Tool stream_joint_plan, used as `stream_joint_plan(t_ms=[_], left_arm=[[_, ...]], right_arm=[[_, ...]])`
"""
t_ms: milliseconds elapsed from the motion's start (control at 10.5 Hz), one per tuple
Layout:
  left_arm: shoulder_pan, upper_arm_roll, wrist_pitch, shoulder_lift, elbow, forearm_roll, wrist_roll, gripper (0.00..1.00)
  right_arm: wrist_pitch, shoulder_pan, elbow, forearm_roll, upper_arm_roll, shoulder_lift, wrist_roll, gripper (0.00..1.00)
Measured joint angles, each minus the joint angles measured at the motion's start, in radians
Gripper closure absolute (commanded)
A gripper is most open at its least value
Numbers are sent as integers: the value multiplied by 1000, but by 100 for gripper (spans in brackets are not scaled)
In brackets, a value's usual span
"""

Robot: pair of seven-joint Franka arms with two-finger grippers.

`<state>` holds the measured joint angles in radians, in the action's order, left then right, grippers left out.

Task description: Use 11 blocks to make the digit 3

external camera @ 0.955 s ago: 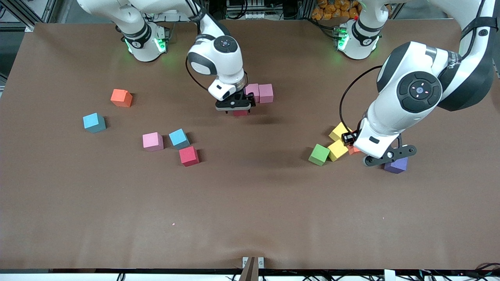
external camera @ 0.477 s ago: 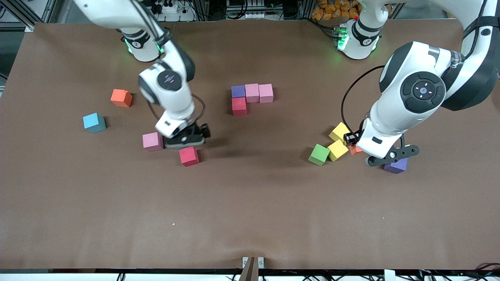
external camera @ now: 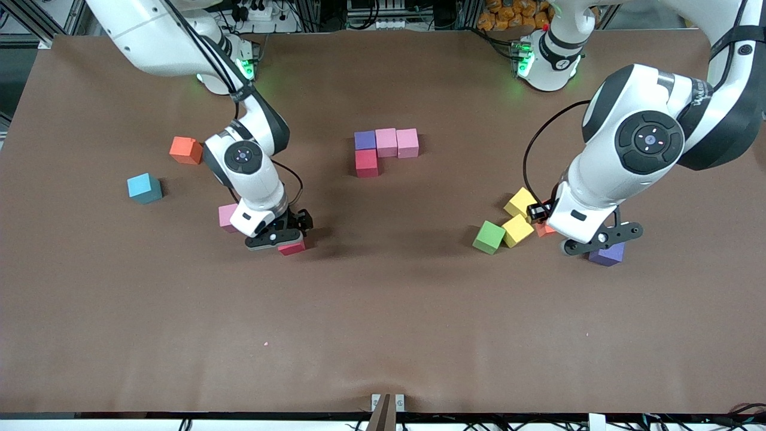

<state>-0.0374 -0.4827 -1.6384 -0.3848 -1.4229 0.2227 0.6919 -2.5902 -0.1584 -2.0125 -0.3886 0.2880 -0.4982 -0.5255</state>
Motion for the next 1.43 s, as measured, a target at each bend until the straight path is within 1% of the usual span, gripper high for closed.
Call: stream_joint_plan(t_ms=[286,573,668,859,955,1145,1336,1432], left_arm=[[0,0,1,0,-3,0,0,84],[0,0,5,0,-4,0,0,84],[0,0,5,0,-4,0,0,85],[0,0,5,0,-4,0,0,85],[0,0,5,0,-4,0,0,85],[0,0,6,0,-5,0,0,85],[0,0,6,0,-5,0,0,87],[-1,0,6,0,-6,0,0,89]], right_arm=[[-5,19,5,0,0,-16,77,0],[-7,19,4,-1,4,-35,87,0],[-13,16,4,-3,5,-49,100,14],[-18,16,4,-6,4,-65,174,53],[-18,17,6,-6,4,-65,202,60],[-19,17,21,-6,5,-60,216,66],[-13,11,42,1,8,-44,217,67],[7,-1,56,36,11,-31,215,67]])
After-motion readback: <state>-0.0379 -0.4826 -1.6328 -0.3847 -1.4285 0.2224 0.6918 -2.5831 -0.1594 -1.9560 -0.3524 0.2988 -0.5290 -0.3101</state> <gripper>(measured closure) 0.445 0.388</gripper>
